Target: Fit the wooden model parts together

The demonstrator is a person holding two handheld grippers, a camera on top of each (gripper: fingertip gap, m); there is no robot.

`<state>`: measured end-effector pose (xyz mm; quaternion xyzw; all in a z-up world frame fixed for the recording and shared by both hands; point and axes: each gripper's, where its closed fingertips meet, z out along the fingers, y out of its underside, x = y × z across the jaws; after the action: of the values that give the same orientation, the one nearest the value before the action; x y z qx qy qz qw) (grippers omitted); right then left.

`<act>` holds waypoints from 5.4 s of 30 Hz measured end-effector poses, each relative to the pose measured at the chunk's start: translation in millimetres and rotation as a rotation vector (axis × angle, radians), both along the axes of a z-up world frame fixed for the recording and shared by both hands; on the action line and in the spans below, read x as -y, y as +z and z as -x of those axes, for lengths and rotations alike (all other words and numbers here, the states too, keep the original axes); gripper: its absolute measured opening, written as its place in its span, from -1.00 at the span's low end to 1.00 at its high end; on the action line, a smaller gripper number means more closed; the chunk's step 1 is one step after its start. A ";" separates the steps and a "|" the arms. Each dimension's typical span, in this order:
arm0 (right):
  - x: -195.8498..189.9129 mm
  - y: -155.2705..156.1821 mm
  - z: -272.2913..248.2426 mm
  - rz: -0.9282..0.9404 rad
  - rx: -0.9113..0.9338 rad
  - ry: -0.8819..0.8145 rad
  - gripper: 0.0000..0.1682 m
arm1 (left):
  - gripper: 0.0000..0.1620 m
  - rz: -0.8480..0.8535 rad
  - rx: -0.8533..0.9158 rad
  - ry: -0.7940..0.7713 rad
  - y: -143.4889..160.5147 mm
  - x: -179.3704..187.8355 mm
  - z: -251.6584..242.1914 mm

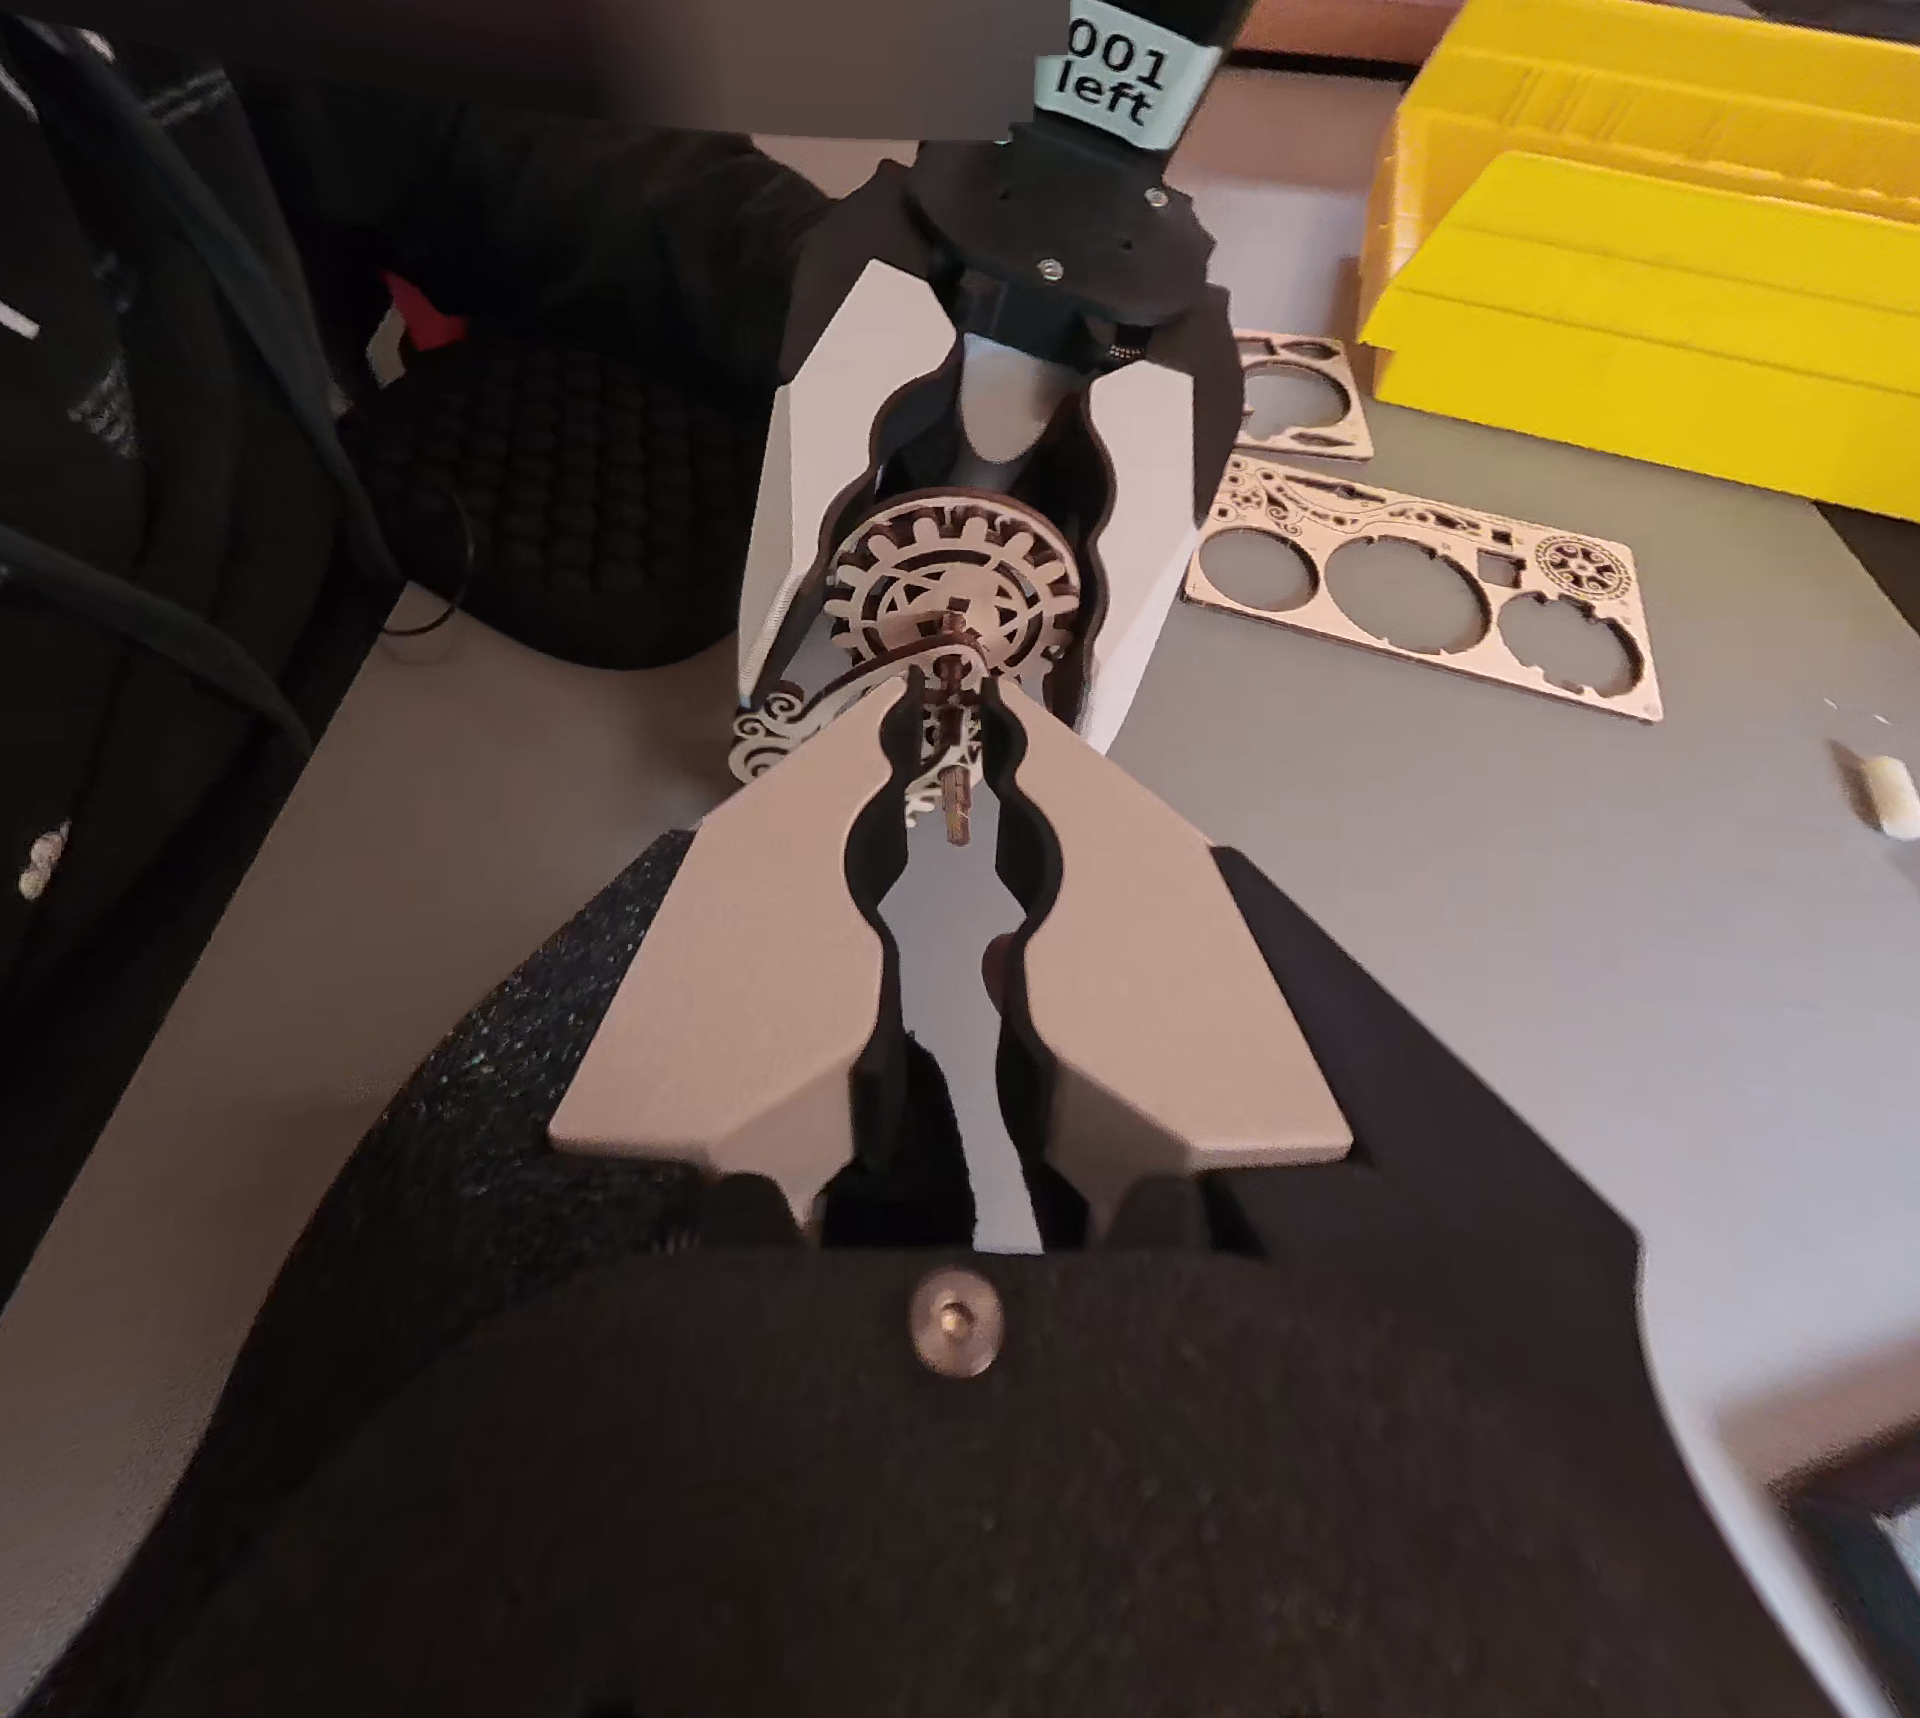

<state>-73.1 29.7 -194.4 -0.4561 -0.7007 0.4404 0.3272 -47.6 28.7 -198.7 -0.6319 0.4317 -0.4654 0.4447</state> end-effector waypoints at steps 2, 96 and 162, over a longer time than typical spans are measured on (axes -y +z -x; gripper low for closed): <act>-0.3 0.2 -1.0 0.023 -0.025 -0.042 -0.89 | -0.29 -0.018 -0.004 0.009 0.5 0.0 -0.9; -5.5 21.5 18.2 0.314 -0.098 -0.167 -0.88 | -0.29 -0.299 -0.028 0.214 8.4 -7.5 18.1; -33.1 -32.4 -36.6 0.039 -0.070 -0.364 -0.66 | -0.46 -0.158 -0.614 0.423 -79.0 -8.3 72.8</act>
<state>-36.5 62.7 -226.8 -0.5659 -0.5861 0.4033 0.4167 -120.4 37.0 -277.7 -0.7807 0.4394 -0.1178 0.4284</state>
